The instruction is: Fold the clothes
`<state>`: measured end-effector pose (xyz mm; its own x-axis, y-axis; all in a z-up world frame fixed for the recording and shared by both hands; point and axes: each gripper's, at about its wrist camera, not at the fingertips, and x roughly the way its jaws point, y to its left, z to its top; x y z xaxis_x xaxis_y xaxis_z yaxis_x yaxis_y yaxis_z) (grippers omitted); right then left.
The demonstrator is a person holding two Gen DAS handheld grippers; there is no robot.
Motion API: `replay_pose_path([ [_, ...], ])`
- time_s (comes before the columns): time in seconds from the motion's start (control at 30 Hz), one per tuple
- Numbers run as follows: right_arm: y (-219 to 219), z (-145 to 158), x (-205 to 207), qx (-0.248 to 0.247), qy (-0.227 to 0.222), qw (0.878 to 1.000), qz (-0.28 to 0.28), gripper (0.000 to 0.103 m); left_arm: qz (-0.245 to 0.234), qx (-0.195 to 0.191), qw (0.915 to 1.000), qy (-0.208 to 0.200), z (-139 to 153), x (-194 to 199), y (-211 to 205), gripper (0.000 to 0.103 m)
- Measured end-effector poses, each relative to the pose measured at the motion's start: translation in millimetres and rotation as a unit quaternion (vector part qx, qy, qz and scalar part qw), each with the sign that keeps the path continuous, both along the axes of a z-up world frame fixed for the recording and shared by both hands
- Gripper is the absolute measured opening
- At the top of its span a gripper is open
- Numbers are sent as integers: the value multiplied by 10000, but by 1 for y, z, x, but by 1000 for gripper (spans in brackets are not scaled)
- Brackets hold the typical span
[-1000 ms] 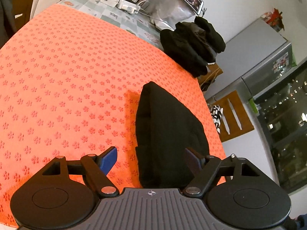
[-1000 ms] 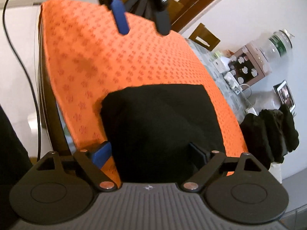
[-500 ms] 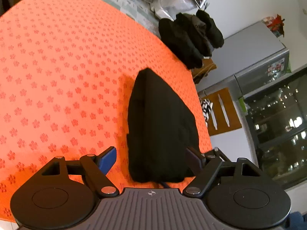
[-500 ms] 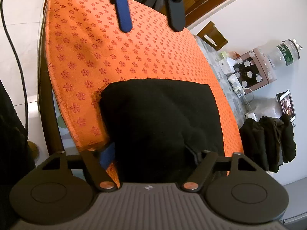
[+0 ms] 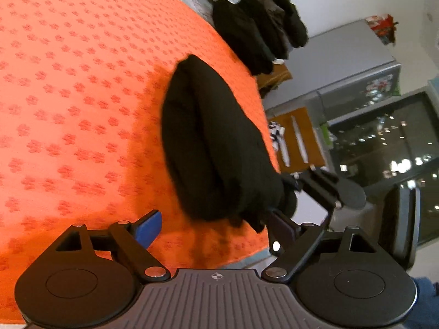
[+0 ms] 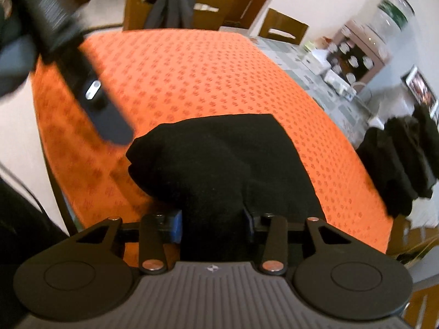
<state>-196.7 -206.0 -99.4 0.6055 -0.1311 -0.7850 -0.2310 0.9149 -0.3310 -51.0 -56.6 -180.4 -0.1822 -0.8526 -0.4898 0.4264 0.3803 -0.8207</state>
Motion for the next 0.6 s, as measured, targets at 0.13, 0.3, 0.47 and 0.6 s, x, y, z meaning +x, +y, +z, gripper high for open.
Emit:
replay_pose_path([
  [0.13, -17, 17, 9, 312, -13, 9994, -147, 47, 137, -566, 9976, 373, -6, -2, -9, 88],
  [0.3, -27, 27, 16, 444, 100, 9989, -120, 47, 811, -1295, 9788, 1365, -19, -1, -19, 91],
  [0.47, -35, 33, 12, 812, 253, 9963, 129, 55, 1183, -894, 9779, 1476, -28, -1, -27, 83],
  [0.6, -62, 53, 3, 1476, 370, 9872, 476, 58, 1513, -406, 9750, 1578, -38, -4, -32, 69],
])
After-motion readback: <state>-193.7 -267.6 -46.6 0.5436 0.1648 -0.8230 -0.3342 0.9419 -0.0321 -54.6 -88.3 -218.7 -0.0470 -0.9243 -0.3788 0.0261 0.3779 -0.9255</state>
